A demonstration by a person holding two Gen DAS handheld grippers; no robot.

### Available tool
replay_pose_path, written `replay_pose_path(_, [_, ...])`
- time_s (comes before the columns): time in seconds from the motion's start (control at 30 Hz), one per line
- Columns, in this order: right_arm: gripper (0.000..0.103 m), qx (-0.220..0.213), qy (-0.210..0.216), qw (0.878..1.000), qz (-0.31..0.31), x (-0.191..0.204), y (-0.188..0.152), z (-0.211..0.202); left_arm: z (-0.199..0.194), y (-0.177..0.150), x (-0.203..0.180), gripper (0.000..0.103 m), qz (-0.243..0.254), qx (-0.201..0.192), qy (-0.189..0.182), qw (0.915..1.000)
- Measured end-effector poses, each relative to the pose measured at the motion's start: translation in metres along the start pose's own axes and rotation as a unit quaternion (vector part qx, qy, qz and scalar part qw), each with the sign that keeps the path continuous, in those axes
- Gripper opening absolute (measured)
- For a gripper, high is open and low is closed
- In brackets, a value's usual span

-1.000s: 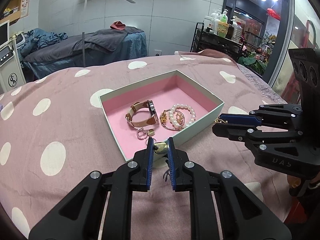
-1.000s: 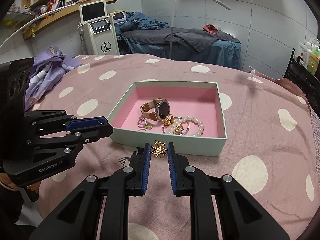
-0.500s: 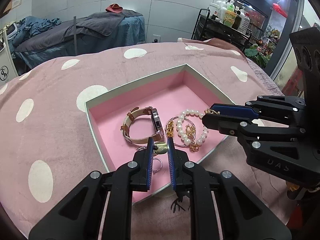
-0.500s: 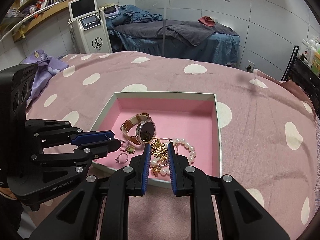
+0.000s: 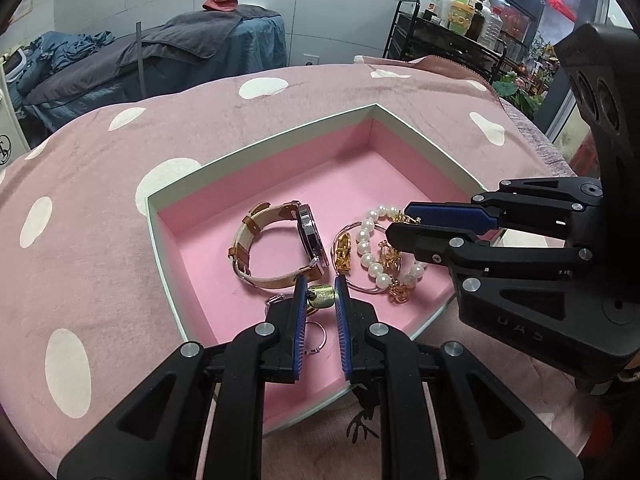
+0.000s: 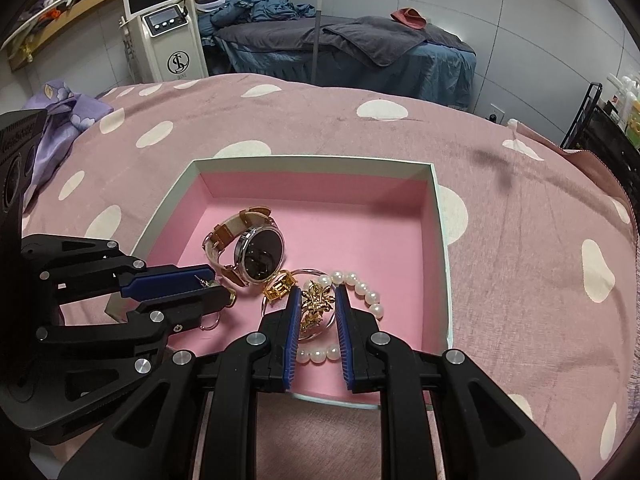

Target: Organize jewelry

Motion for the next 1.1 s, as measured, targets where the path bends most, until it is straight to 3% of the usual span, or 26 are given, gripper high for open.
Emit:
replay_pose_path(0.3, [0.017, -0.01, -0.003, 1.0, -0.01, 0.001, 0.0, -0.004, -0.007, 0.002, 0.0, 0.015, 0.019, -0.014, 0.024, 0.9994])
replay_pose_path(0.4, [0.019, -0.023, -0.01, 0.999, -0.02, 0.001, 0.002, -0.012, -0.019, 0.004, 0.003, 0.024, 0.021, -0.03, 0.035, 0.9987])
replay_pose_path(0.47, [0.026, -0.034, -0.015, 0.999, -0.02, 0.0, 0.004, -0.02, -0.029, 0.006, 0.007, 0.045, 0.019, -0.044, 0.048, 0.9977])
replay_pose_path(0.57, [0.035, -0.053, -0.021, 0.998, -0.014, -0.005, 0.006, -0.034, -0.055, 0.008, 0.013, 0.06, 0.011, -0.078, 0.065, 0.9947])
replay_pose_path(0.67, [0.06, -0.078, -0.022, 0.997, 0.006, -0.01, 0.006, -0.052, -0.08, 0.006, 0.016, 0.077, 0.004, -0.113, 0.081, 0.9902])
replay_pose_path(0.77, [0.078, -0.104, -0.023, 0.994, 0.024, -0.011, 0.0, -0.072, -0.102, -0.002, 0.016, 0.089, 0.002, -0.143, 0.097, 0.9849])
replay_pose_path(0.93, [0.093, -0.135, -0.03, 0.99, 0.037, -0.008, -0.013, -0.093, -0.124, -0.024, 0.016, 0.095, -0.021, -0.173, 0.115, 0.9779])
replay_pose_path(1.1, [0.094, -0.152, -0.039, 0.986, 0.047, -0.005, -0.031, -0.106, -0.138, -0.043, 0.014, 0.095, -0.046, -0.19, 0.119, 0.9734])
Point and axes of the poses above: each gripper's, at about its wrist camera, not at the fingertips, and z roughly the way its jaws point, x to its left, y to its top, the point moved 9 cm from there along z, roughly the way its jaws point
